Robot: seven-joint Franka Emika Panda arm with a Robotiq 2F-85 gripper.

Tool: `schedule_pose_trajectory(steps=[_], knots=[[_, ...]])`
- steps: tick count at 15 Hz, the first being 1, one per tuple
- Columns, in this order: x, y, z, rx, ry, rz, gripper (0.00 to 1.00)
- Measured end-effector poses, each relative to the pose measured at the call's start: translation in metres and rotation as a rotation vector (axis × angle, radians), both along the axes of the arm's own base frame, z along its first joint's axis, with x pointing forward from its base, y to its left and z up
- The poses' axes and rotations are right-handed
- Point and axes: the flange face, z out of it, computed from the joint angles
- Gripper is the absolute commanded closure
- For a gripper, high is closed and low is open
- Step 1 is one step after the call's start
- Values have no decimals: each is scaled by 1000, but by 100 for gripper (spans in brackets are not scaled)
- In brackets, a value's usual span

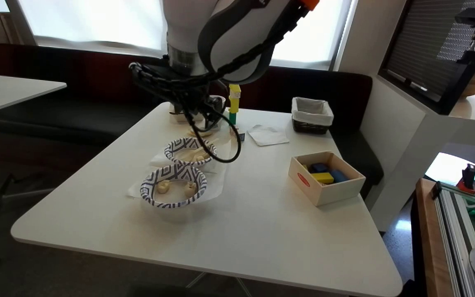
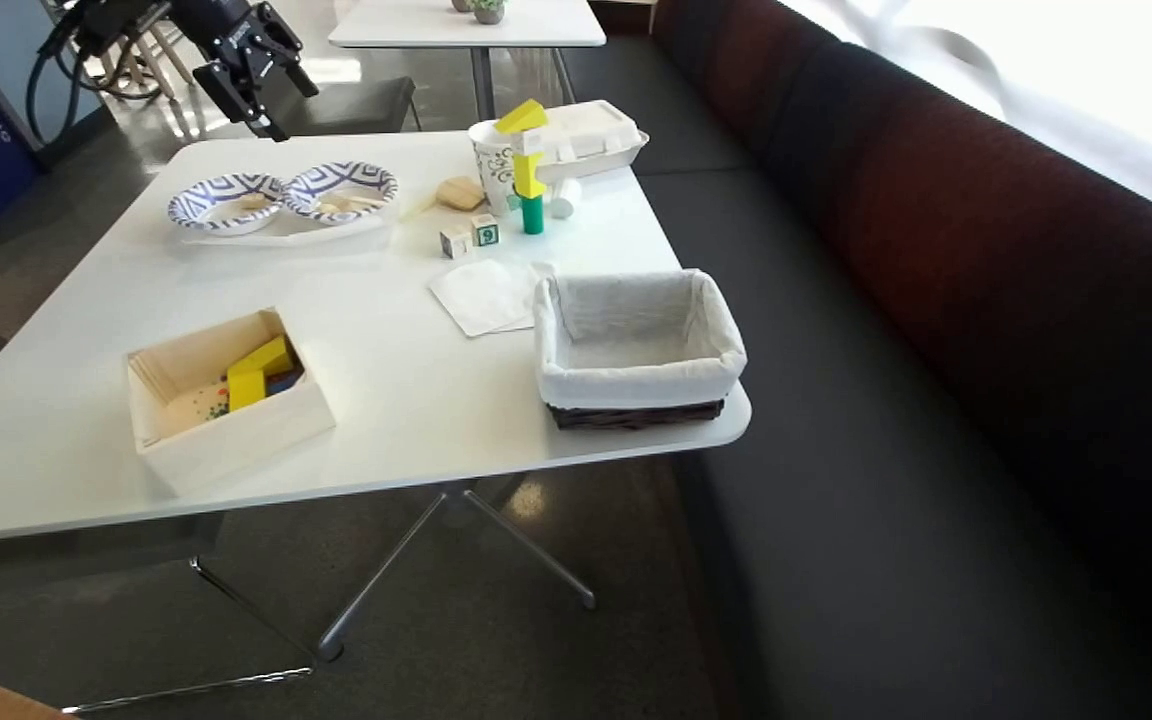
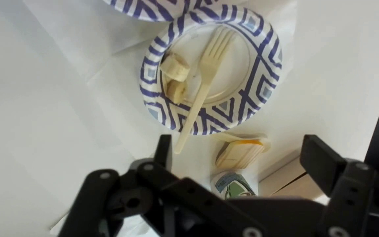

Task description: Use the fork to move one object from the right plate to the left plate

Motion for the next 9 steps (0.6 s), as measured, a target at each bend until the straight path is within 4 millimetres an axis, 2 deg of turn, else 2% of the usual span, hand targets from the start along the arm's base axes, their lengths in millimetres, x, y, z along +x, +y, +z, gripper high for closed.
schedule_pose_trajectory(steps=[3, 9], knots=[[15, 10, -22, -1, 16, -77, 0], [40, -8, -46, 7, 18, -193, 0]])
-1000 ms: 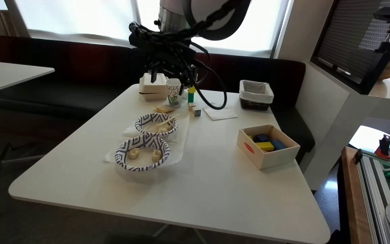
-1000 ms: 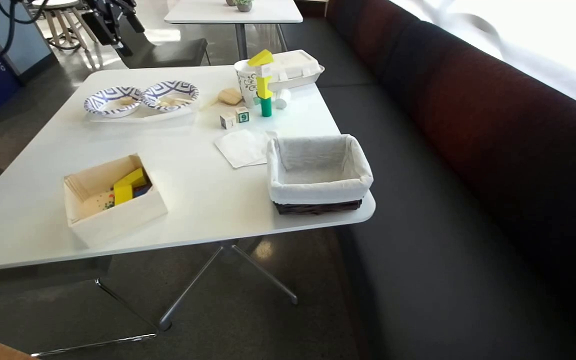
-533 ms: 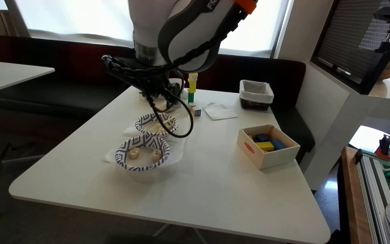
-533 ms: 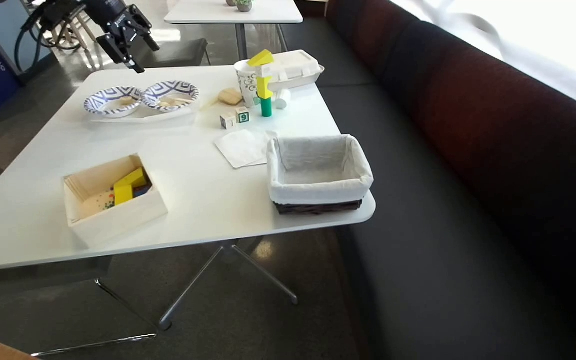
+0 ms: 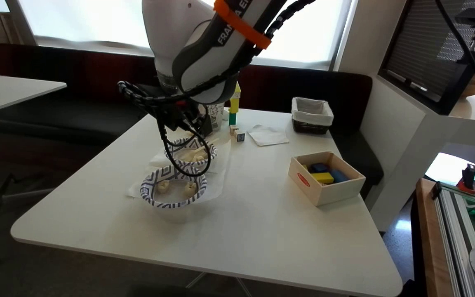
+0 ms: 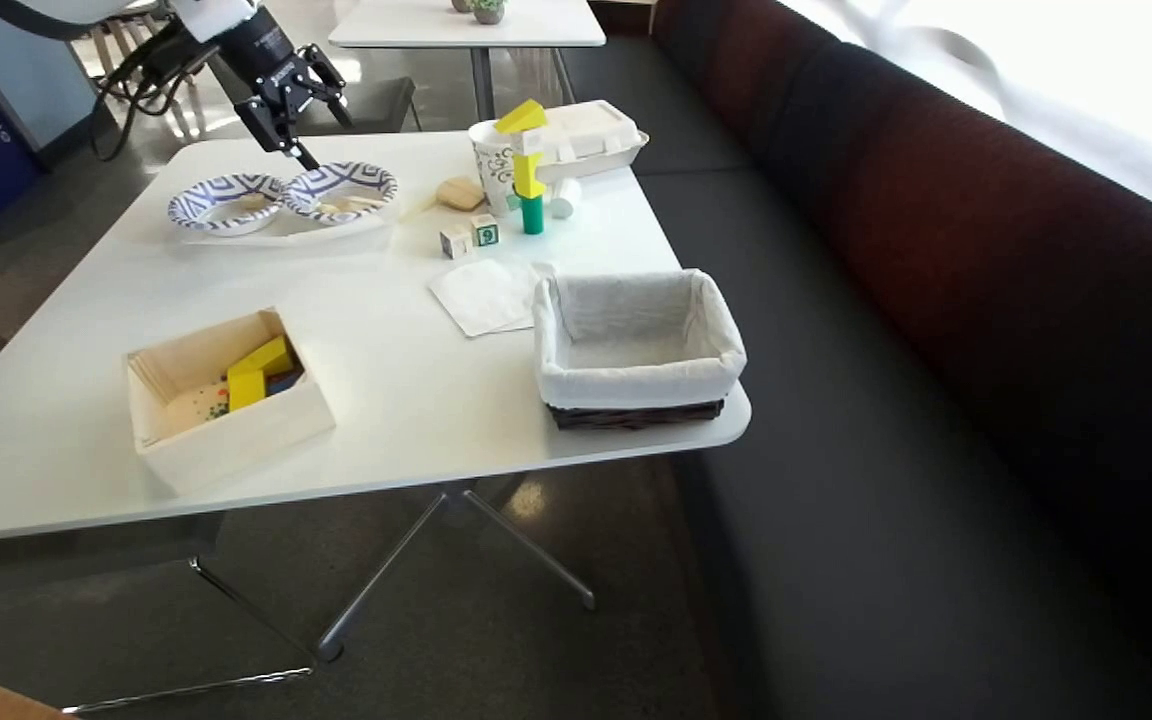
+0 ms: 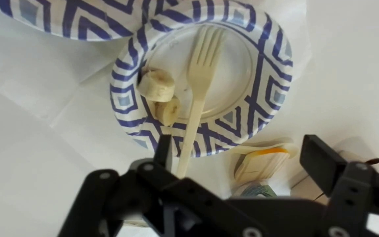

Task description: Use the fork to move one object from the right plate to the left plate

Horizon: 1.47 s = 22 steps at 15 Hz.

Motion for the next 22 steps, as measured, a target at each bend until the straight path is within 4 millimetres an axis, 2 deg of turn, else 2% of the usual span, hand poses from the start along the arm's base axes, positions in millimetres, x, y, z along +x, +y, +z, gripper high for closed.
schedule_pose_trajectory(steps=[6, 7, 8, 10, 15, 17, 18, 19, 22], knots=[[2, -10, -21, -2, 38, -56, 0], [2, -11, -23, -2, 40, -58, 9], [2, -12, -25, -3, 41, -60, 22], [4, -15, -27, -5, 42, -64, 40], [6, -23, -35, -7, 48, -72, 68], [7, -25, -38, -6, 51, -74, 62], [8, -27, -40, -5, 54, -75, 63], [8, -28, -42, -4, 57, -76, 58], [7, -31, -46, 1, 66, -77, 56]])
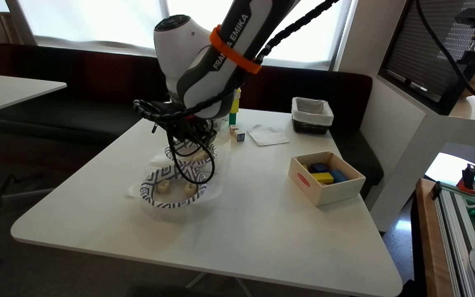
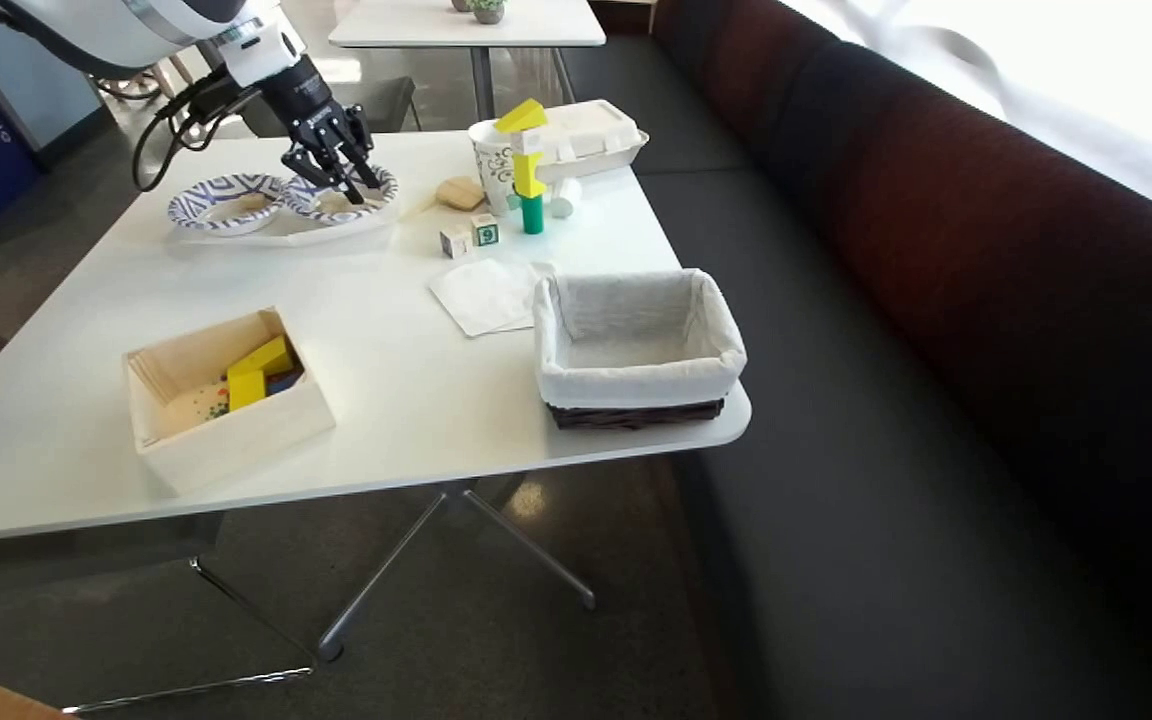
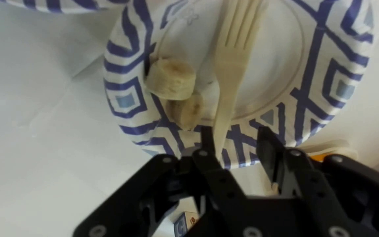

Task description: Use the fork to move one object from the right plate to the left plate

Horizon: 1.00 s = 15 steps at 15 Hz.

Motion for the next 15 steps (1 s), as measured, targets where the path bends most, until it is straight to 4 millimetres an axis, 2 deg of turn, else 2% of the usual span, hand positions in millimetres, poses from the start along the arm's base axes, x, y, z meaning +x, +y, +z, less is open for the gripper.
schedule_pose_trajectory(steps=[4, 5, 6, 8, 12, 15], knots=[[-1, -1, -3, 7, 10, 9, 64], [-1, -1, -4, 9, 13, 12, 85], [-1, 0, -4, 12, 16, 14, 87], [-1, 0, -5, 14, 20, 20, 100], [-1, 2, -6, 16, 23, 30, 97], [3, 2, 4, -17, -17, 59, 97]])
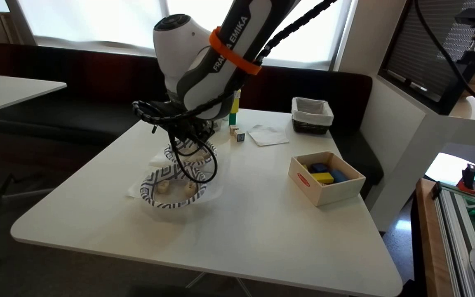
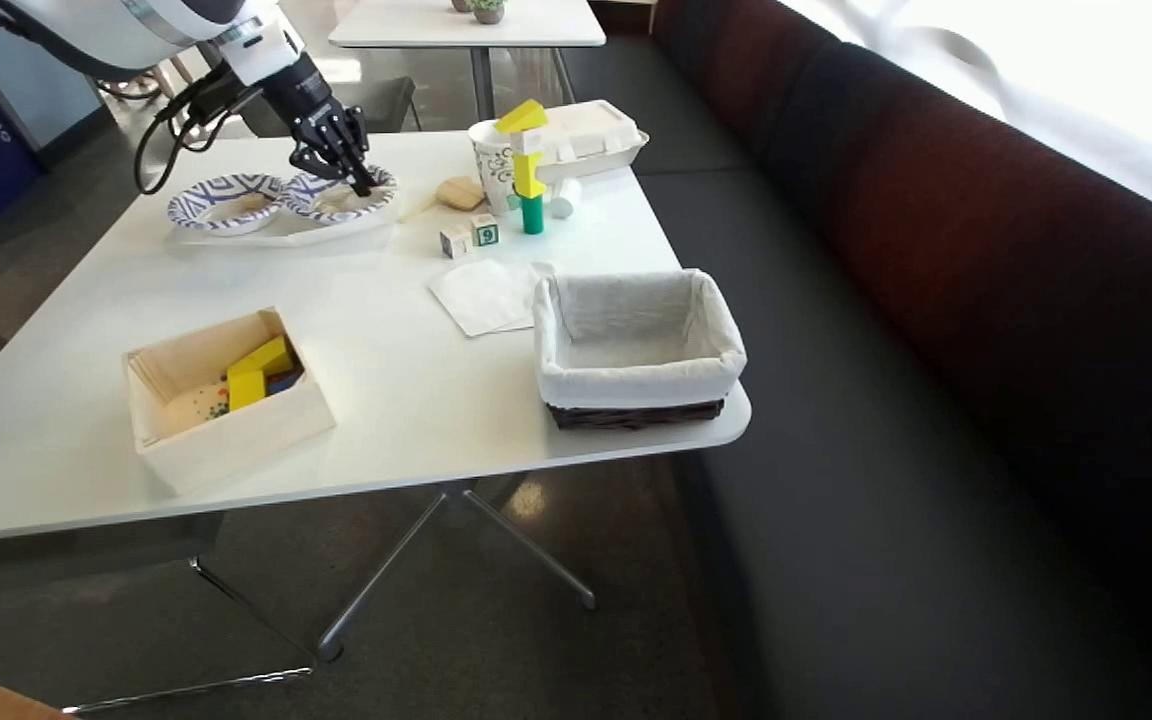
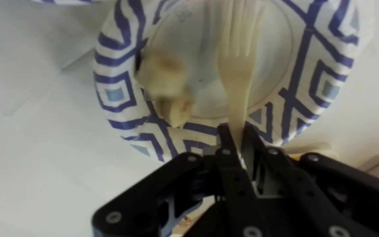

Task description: Use the fork to move one object from the right plate to the left plate

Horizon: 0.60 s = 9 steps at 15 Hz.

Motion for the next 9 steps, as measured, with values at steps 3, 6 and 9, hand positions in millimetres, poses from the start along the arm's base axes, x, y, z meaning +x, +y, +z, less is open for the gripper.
schedule_pose_trajectory(steps=[3, 6, 9], knots=[[7, 4, 24, -88, -95, 47, 97], [4, 13, 49, -223, -159, 85, 97], [-10, 20, 55, -364, -174, 83, 87]])
